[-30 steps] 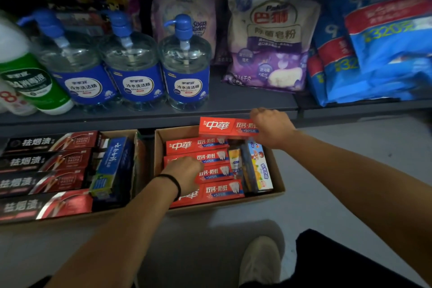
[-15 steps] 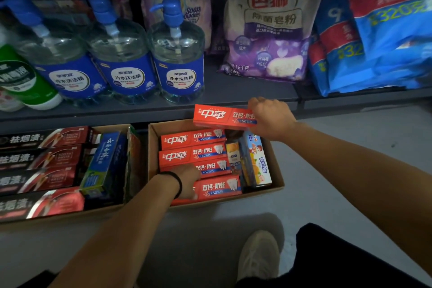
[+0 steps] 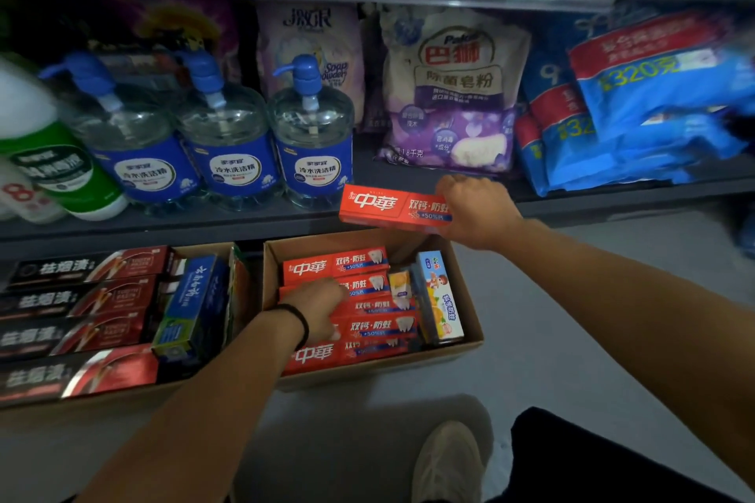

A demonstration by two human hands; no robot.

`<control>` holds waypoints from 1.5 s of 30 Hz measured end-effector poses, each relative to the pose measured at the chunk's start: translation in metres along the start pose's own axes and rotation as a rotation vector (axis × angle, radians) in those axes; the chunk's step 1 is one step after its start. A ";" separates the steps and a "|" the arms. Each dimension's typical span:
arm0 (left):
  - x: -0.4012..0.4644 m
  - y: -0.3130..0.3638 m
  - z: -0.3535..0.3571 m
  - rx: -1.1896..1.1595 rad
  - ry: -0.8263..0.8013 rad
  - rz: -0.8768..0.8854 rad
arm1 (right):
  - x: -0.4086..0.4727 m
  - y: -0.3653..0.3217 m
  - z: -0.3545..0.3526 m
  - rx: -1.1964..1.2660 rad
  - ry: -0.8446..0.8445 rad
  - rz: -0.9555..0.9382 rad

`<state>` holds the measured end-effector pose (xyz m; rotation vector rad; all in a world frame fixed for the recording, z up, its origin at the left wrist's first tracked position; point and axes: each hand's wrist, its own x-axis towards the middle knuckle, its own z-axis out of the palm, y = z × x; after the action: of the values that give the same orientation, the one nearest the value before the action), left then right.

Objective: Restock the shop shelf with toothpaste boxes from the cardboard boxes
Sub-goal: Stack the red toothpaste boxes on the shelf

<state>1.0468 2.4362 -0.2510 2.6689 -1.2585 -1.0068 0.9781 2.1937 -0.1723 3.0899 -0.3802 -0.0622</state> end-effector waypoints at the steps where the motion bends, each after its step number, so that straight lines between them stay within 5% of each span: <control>1: -0.006 0.002 -0.011 -0.003 0.027 0.009 | -0.002 0.000 -0.009 -0.008 0.021 0.000; 25: -0.205 0.055 -0.318 0.338 0.690 0.112 | -0.027 -0.004 -0.301 -0.208 0.509 0.030; 45: -0.106 -0.055 -0.427 0.330 0.717 -0.006 | 0.209 -0.031 -0.280 -0.246 0.441 -0.051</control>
<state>1.2746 2.4448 0.1293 2.8229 -1.3012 0.2045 1.1998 2.1796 0.0984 2.7594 -0.2502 0.5200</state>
